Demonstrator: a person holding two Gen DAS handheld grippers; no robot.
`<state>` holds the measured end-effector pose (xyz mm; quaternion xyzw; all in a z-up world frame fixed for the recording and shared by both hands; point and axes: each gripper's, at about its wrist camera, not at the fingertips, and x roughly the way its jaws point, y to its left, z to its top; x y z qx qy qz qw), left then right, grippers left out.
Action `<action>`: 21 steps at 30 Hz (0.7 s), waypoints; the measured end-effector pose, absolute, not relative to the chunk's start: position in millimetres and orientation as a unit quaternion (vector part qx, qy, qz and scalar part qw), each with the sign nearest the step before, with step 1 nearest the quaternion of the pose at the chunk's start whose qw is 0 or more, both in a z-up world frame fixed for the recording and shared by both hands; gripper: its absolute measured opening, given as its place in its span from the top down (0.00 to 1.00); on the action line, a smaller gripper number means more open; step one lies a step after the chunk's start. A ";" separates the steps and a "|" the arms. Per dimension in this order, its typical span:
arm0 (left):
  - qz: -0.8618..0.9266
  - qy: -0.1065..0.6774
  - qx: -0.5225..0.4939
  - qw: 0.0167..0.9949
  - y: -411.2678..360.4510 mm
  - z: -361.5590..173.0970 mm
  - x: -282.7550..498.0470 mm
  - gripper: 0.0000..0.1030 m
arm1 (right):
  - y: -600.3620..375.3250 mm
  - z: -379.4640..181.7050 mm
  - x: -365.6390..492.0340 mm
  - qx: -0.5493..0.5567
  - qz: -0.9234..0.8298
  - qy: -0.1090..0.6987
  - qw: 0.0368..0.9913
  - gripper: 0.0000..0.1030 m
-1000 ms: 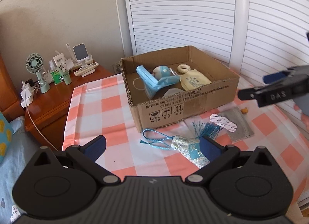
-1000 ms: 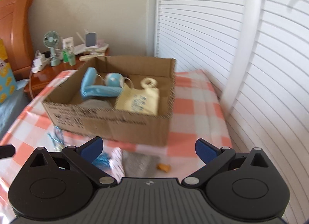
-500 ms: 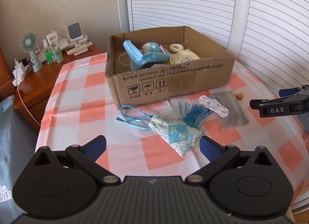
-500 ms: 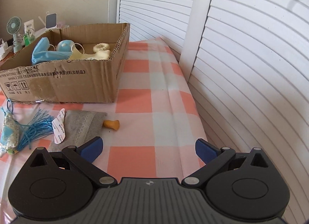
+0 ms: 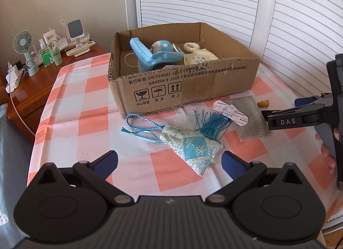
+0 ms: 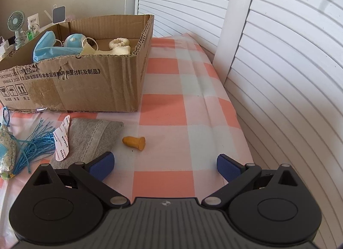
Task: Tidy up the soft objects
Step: 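Withdraw both grippers from the box toward the remaining items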
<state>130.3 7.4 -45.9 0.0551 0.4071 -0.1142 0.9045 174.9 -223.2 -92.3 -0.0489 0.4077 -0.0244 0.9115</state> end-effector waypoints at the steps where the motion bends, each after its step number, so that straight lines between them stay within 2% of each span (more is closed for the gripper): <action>1: -0.115 0.408 0.053 0.904 8.3 -46.5 131.2 0.01 | -222.7 -92.3 176.5 -0.049 -0.026 0.406 0.912 0.00; 16: -0.123 0.419 0.041 0.899 12.4 -56.2 141.4 0.01 | -226.9 -95.8 175.1 -0.041 -0.054 0.381 0.922 0.01; 18: -0.123 0.421 0.041 0.898 11.4 -57.4 143.1 0.01 | -224.3 -96.3 171.4 -0.045 -0.052 0.373 0.925 0.03; 21: -0.126 0.422 0.039 0.897 9.9 -58.6 144.1 0.01 | -216.9 -95.2 168.9 -0.043 -0.037 0.367 0.928 0.13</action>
